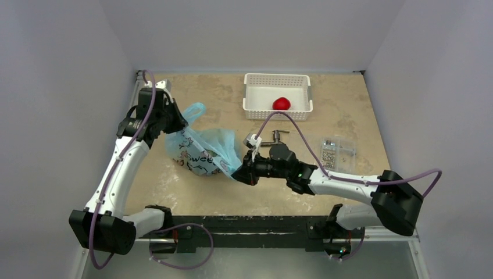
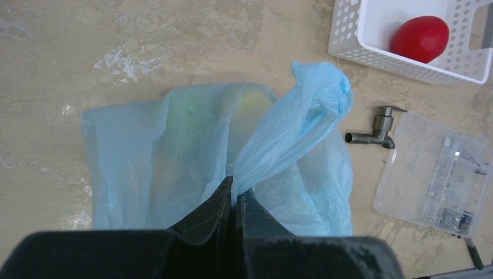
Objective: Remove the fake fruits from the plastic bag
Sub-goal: Adjust the plastic bag at the center of the board.
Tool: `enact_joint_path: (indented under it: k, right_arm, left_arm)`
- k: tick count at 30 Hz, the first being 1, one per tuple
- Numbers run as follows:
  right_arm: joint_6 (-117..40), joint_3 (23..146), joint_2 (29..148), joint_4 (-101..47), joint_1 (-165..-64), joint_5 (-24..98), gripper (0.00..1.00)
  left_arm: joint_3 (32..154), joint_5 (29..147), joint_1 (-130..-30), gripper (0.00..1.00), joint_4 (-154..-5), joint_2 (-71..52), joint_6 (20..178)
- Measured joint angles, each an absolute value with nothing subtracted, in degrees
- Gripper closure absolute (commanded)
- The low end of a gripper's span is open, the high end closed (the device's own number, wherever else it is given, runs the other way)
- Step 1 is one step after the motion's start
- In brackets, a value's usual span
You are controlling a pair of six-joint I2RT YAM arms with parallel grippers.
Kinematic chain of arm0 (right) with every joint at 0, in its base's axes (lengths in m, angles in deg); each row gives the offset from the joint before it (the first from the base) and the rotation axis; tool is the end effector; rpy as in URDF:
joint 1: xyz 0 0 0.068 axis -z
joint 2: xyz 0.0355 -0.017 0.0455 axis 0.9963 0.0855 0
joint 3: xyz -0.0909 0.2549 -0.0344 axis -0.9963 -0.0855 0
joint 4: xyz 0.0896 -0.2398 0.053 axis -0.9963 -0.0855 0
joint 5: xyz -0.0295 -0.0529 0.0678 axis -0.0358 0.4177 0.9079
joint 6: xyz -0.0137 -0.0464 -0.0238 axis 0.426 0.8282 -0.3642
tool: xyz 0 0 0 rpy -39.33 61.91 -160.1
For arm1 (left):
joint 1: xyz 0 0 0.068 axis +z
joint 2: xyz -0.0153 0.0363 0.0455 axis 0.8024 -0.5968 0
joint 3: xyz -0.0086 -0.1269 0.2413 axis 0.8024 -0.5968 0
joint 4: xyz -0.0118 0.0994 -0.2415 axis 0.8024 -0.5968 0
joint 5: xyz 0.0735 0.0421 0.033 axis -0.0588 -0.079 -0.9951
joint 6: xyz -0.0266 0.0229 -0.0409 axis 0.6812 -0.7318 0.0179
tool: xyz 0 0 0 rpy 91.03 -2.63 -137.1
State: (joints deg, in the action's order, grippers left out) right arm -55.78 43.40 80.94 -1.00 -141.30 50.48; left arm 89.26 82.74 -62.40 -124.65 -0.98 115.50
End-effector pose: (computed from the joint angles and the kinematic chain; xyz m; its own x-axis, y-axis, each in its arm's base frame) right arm 0.1434 0.2371 0.2329 -0.5179 -0.0845 -0.8513 -0.8293 0.2939 0.4753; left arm 0.2389 -0.0400 0.3487 -0.6756 -0.3738 -0.6355 -0.1407 0.9115 -0.3865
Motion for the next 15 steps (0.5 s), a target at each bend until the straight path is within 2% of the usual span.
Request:
enact_joint_path:
  k: [2,6,11,15]
  right_arm:
    - [-55.86,44.23,81.33,-2.75,-141.85,50.37,0.72]
    - [-54.94,46.83,80.42,-10.12,-142.22,50.00,0.47]
    - [-53.00,58.11,81.25,-25.46,-142.48,44.89,0.22]
    - [-51.43,68.64,83.02,-33.05,-142.46,39.12,0.07]
  left_arm:
    - [89.06,84.31,-61.57,1.00,-123.71,-0.61,115.06]
    - [88.86,85.19,-60.23,1.00,-120.91,-0.04,114.25]
    - [87.53,85.19,-59.88,1.00,-118.11,1.12,112.99]
    - [87.53,85.32,-59.84,1.00,-117.28,1.10,112.81]
